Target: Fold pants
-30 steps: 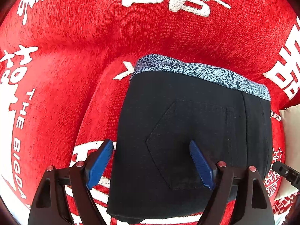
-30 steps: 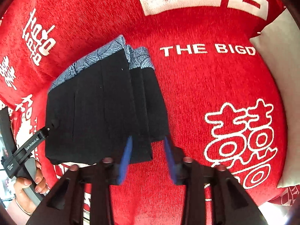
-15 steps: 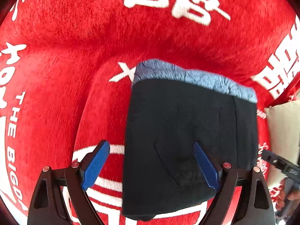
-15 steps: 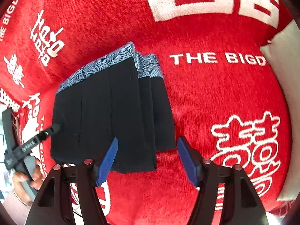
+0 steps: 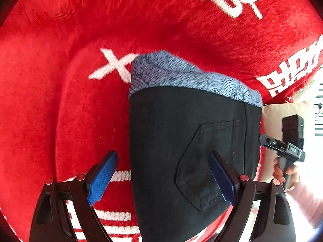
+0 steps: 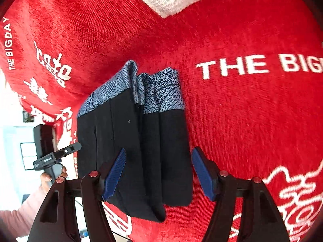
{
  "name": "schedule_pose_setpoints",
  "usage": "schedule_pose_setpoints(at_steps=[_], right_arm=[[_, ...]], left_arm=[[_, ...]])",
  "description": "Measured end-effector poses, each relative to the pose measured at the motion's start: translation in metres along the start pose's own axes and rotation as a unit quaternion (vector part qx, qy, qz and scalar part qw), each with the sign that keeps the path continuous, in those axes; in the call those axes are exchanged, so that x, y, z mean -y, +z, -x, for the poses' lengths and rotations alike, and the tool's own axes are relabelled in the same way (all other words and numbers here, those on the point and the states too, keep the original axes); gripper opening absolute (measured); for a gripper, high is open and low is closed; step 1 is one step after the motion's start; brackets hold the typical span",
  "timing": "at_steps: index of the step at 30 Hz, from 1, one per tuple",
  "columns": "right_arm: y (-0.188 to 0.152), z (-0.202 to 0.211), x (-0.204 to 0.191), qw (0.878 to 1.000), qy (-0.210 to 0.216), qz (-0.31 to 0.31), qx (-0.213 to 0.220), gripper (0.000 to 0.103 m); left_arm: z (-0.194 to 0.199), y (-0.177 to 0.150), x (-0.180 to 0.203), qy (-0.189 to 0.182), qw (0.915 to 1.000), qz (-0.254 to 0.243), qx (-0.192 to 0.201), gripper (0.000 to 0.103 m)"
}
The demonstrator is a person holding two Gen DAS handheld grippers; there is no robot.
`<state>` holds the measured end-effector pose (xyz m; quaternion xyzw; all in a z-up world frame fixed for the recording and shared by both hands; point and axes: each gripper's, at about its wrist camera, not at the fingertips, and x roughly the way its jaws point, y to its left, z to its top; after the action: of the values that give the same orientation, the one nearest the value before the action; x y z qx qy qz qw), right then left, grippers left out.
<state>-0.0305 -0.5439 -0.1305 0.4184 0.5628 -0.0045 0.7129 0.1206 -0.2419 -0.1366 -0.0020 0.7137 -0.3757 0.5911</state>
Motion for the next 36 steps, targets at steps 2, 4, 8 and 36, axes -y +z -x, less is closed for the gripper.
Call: schedule_pose_setpoints(at_steps=[2,4,8,36], right_arm=[[0.000,-0.007,0.003,1.000,0.015,0.006,-0.010,0.071],[0.001,-0.013,0.008,0.999,0.029,0.011,-0.018,0.071],[0.005,-0.018,0.014,0.998,0.062,0.014,-0.030,0.071],[-0.014,0.010,-0.024,0.994,0.099,-0.030,-0.025,0.036]], left_arm=[[-0.009,0.003,-0.002,-0.013,0.9998,-0.003,-0.013,0.091],[-0.013,0.005,-0.004,-0.028,0.9994,-0.003,-0.021,0.091],[-0.019,0.007,0.001,-0.037,0.9990,-0.010,-0.024,0.097],[0.034,-0.030,0.053,-0.039,0.9974,-0.038,0.046,0.055]])
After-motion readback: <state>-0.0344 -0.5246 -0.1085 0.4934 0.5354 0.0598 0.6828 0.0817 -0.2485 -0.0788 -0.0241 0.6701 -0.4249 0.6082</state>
